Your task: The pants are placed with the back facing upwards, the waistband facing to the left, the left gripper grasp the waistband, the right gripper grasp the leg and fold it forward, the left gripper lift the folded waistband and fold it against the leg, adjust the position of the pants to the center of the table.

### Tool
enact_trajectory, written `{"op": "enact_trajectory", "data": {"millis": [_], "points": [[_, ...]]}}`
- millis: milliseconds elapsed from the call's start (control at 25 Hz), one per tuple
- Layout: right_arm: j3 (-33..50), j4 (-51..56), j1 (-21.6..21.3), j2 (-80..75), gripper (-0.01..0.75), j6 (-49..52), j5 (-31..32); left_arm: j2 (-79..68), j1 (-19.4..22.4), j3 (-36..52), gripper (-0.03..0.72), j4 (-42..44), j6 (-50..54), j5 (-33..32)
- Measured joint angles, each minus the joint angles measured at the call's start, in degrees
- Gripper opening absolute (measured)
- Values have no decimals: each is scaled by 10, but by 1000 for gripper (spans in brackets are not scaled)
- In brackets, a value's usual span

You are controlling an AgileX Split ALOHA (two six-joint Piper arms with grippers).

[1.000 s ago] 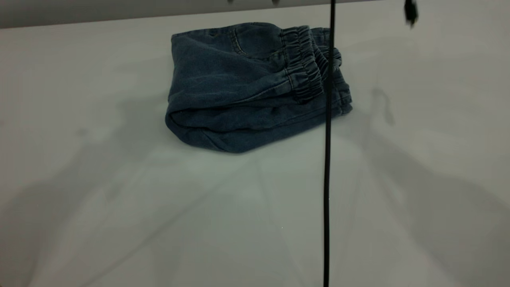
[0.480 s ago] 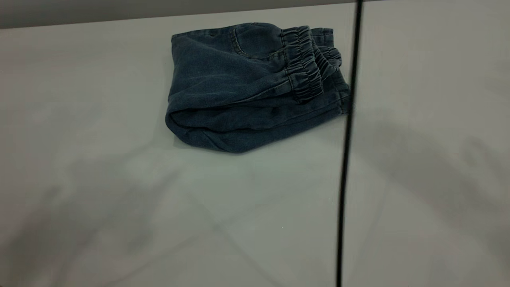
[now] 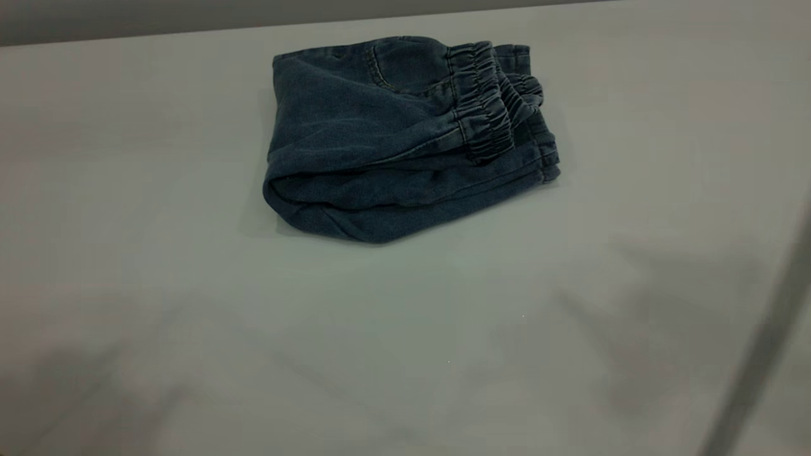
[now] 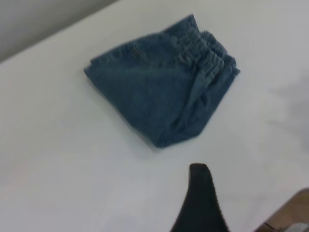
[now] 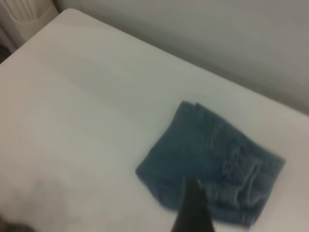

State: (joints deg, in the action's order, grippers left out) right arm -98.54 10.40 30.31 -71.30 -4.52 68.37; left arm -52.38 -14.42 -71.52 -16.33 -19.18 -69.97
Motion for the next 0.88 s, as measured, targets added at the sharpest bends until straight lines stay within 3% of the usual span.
{"op": "enact_trajectory", "data": {"millis": [120,480,880], "points": [[93,9,0,66,467,0,11,37,0,54,487,1,1,1],[378,1,0,256,467,0,-117,196,0,246,486,79,112,22],[629,-3,0,460,466,15,-99,371,0,386,486,89,183,65]]}}
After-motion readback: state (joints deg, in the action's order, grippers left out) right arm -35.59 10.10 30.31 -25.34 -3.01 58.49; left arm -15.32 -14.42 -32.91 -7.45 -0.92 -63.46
